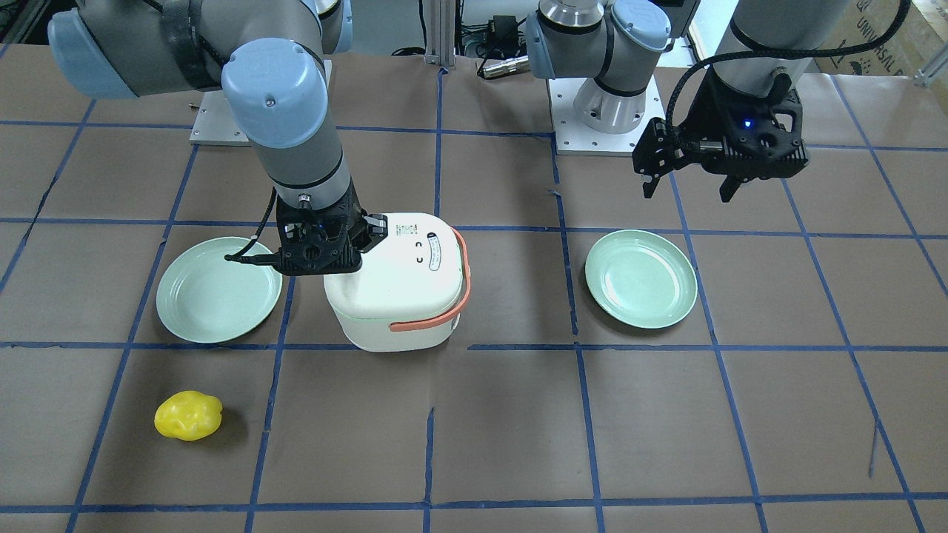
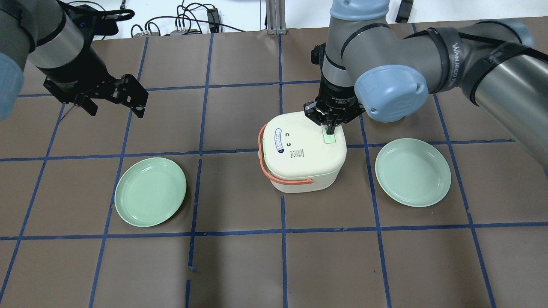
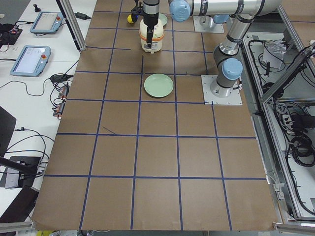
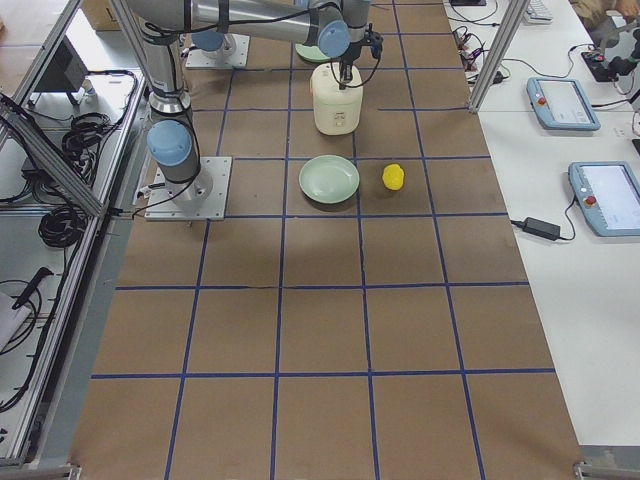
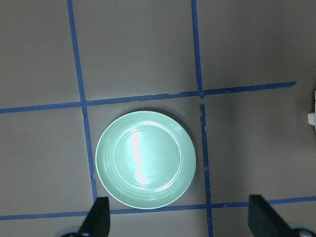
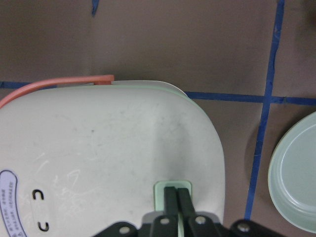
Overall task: Press rice cooker button
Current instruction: 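Press down on the green lid button with the right gripper, then lift the right gripper away as the cooker lid pops open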
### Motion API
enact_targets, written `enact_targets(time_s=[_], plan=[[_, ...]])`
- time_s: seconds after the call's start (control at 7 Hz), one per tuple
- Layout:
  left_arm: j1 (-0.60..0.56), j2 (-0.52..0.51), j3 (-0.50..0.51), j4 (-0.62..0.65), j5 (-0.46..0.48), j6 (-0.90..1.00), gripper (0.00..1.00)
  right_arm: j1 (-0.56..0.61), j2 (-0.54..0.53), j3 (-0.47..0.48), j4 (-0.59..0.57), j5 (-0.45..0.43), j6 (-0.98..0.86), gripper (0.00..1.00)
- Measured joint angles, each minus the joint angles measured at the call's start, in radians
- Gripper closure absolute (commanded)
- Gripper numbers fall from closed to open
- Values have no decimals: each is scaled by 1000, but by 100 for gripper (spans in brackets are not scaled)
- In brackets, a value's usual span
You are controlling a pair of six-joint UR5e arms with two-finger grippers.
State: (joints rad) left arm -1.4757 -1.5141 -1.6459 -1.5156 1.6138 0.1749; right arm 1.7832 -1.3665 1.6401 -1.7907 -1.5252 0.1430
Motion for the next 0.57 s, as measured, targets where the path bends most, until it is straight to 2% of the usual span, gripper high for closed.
enact_targets(time_s=[0.29, 0.57], plan=[[0, 0, 0, 0, 0, 0, 0, -6, -1, -42, 12, 0, 1, 9], [0, 0, 0, 0, 0, 0, 0, -33, -3, -105, 58, 1, -2, 8]])
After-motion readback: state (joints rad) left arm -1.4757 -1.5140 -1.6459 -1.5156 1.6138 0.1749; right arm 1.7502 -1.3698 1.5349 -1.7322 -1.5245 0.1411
